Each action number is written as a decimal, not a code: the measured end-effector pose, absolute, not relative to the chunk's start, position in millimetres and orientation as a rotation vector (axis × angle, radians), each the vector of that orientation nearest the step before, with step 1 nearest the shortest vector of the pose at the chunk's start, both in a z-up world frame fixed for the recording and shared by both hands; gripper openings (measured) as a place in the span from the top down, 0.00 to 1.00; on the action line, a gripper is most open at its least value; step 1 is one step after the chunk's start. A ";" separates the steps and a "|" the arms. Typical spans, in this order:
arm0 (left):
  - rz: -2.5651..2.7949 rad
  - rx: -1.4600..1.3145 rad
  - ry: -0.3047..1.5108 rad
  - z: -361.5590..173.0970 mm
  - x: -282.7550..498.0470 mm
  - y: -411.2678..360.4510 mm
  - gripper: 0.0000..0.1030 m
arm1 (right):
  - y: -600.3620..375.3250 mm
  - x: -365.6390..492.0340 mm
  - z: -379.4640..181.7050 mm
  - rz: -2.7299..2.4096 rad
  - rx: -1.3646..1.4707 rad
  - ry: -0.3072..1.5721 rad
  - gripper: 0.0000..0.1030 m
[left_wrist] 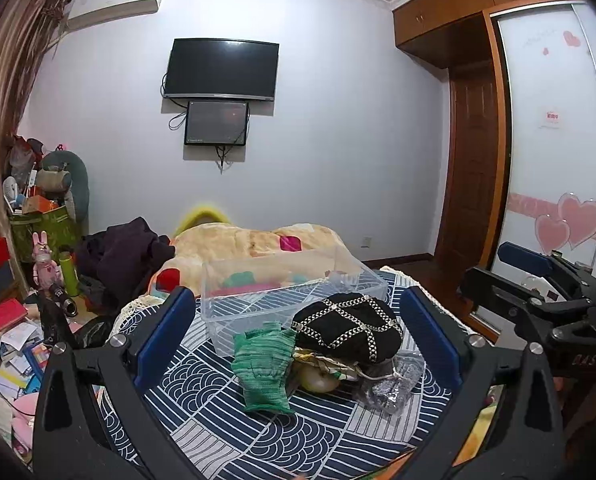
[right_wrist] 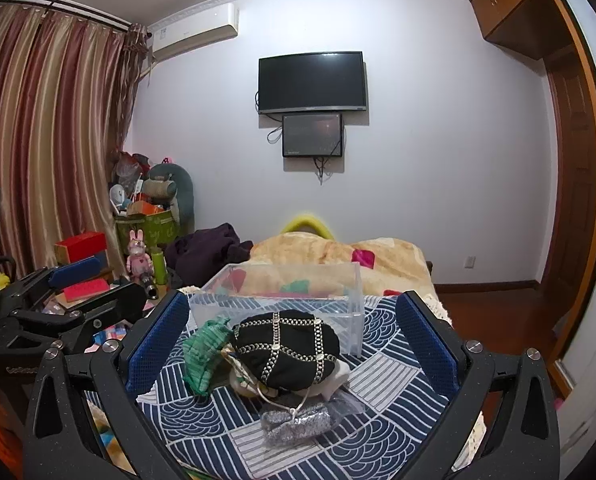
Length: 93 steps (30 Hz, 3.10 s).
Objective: Organize soft objects
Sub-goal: 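Grasp the green glove with the left tool while the right tool grasps the black beanie, then lower the glove into the clear box with the left tool while the right tool drops the beanie in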
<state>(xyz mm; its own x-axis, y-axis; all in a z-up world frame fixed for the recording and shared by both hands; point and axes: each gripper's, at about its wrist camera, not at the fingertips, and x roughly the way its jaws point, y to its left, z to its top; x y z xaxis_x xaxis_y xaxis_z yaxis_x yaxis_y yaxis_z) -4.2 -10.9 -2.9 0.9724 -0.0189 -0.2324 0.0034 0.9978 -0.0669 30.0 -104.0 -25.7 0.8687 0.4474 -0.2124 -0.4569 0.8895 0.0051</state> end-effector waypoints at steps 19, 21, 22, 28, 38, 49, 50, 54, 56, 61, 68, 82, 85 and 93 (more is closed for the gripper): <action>-0.024 -0.204 0.494 -73.4 69.2 45.0 0.29 | -103.1 84.8 -70.8 0.528 0.006 0.434 0.12; -0.047 -0.212 0.525 -82.1 77.3 46.1 0.29 | -95.9 92.4 -73.0 0.524 -0.006 0.447 0.13; -0.052 -0.209 0.542 -87.5 81.8 45.8 0.29 | -92.0 95.8 -73.9 0.524 -0.017 0.450 0.13; -0.065 -0.203 0.614 -109.1 97.4 41.4 0.29 | -69.4 119.3 -90.7 0.567 -0.063 0.552 0.38; -0.077 -0.213 0.677 -124.3 104.3 38.3 0.68 | -78.5 119.5 -98.6 0.550 -0.085 0.570 0.78; -0.061 -0.201 0.576 -84.8 72.4 43.0 0.74 | -102.6 106.4 -66.5 0.506 0.000 0.452 0.87; -0.057 -0.200 0.560 -78.9 69.3 44.2 0.74 | -104.6 105.5 -63.1 0.502 0.005 0.441 0.87; -0.061 -0.211 0.517 -59.7 65.7 50.8 0.74 | -110.5 102.4 -48.3 0.493 0.017 0.398 0.87; -0.058 -0.205 0.496 -48.1 68.0 51.8 0.74 | -111.8 102.3 -40.3 0.496 0.027 0.379 0.87; -0.064 -0.202 0.450 -24.2 81.8 61.6 0.74 | -111.6 110.0 -24.7 0.504 0.041 0.342 0.87; -0.052 -0.191 0.441 -11.3 119.3 68.8 0.74 | -98.6 128.0 -14.6 0.485 0.019 0.302 0.87; 0.010 -0.115 0.617 -49.7 203.9 68.4 0.74 | -75.8 197.9 -40.5 0.497 -0.084 0.473 0.87; 0.016 -0.099 0.675 -65.9 216.9 66.4 0.74 | -70.0 206.3 -52.9 0.514 -0.094 0.541 0.87; 0.009 -0.066 0.742 -84.4 229.2 59.0 0.74 | -62.1 210.3 -78.9 0.540 -0.164 0.665 0.85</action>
